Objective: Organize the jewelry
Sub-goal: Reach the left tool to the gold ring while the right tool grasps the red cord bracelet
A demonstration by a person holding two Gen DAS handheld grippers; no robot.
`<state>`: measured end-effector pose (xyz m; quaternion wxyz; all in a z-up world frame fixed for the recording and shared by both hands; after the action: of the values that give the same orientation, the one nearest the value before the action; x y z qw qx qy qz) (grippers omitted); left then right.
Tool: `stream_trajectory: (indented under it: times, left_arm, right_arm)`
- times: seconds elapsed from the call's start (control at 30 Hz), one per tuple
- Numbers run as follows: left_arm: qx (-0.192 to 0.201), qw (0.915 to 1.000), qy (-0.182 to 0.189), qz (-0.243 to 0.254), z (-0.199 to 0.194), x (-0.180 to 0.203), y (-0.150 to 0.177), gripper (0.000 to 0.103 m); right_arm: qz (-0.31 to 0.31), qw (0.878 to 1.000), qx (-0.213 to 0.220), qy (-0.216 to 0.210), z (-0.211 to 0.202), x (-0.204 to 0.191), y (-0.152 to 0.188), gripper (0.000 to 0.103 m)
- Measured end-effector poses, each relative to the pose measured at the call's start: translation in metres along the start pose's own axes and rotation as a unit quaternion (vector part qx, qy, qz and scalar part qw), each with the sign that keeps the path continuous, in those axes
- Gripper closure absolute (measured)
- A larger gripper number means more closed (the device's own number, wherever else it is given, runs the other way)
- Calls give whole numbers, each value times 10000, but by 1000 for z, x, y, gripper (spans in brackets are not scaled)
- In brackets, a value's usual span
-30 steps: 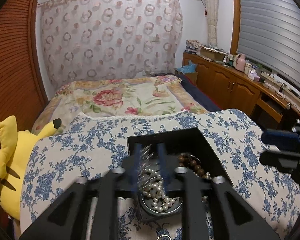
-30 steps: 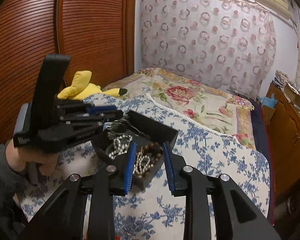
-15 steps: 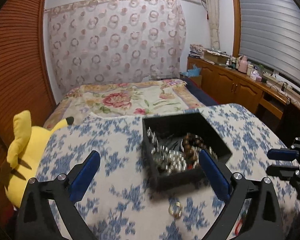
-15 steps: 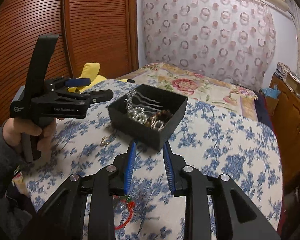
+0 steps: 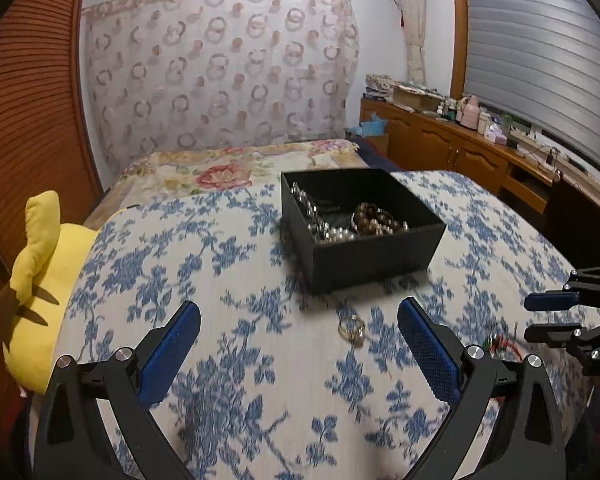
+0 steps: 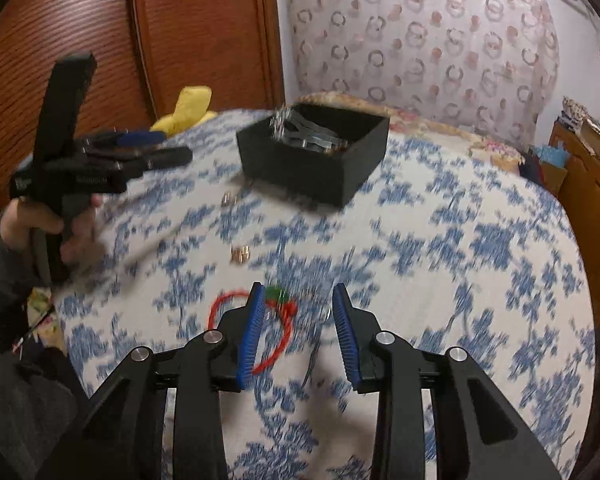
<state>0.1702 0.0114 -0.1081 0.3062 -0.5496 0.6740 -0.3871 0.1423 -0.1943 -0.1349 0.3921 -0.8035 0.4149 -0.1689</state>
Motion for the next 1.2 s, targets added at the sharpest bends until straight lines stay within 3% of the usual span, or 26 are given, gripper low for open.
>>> stream_trajectory:
  times: [0.17, 0.33, 0.5, 0.73, 0.77, 0.83, 0.97, 1.1, 1.2]
  left_arm:
    - [-231, 9997, 47, 63, 3, 2, 13, 8]
    - [-520, 9984, 61, 203, 14, 7, 21, 8]
    - [-739, 9965, 126, 361, 22, 16, 25, 8]
    - [-945, 9934, 239, 605, 34, 30, 25, 9]
    - [-945, 9932, 253, 632, 36, 32, 25, 12]
    - [-1015, 9921, 292, 678, 40, 35, 25, 31]
    - [-1112, 9909, 350, 672, 48, 39, 25, 45]
    - [-1156, 9903, 433, 635, 52, 41, 25, 67]
    - [-1149, 9906, 411, 617, 53, 40, 24, 69]
  right_arm:
    - [24, 9995, -313, -34, 9, -4, 17, 66]
    - [-92, 9990, -419, -112, 17, -13, 17, 86]
    - [-359, 9987, -350, -21, 22, -19, 14, 87]
    - [-213, 9994, -238, -124, 21, -15, 13, 87]
    - [-210, 9994, -232, -127, 20, -15, 14, 87]
    - [-200, 9995, -224, -128, 20, -15, 13, 87]
    - [-192, 9995, -225, -131, 20, -15, 13, 87]
    - [-135, 9995, -212, -166, 20, -14, 14, 87]
    - [-140, 9995, -212, -163, 20, -14, 13, 87]
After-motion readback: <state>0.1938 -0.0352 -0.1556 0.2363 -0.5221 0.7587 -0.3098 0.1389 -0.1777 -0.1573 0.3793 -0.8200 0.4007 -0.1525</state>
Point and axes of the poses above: each gripper's, at about its wrist camera, not at the fingertips, and z roughly the way its jaws point, x to its right, y to its underside, the point moved 6 cm from there along z, roughly the way its jaws point, and after that the axes turned 6 degrees about x, right-handed, at the moved point
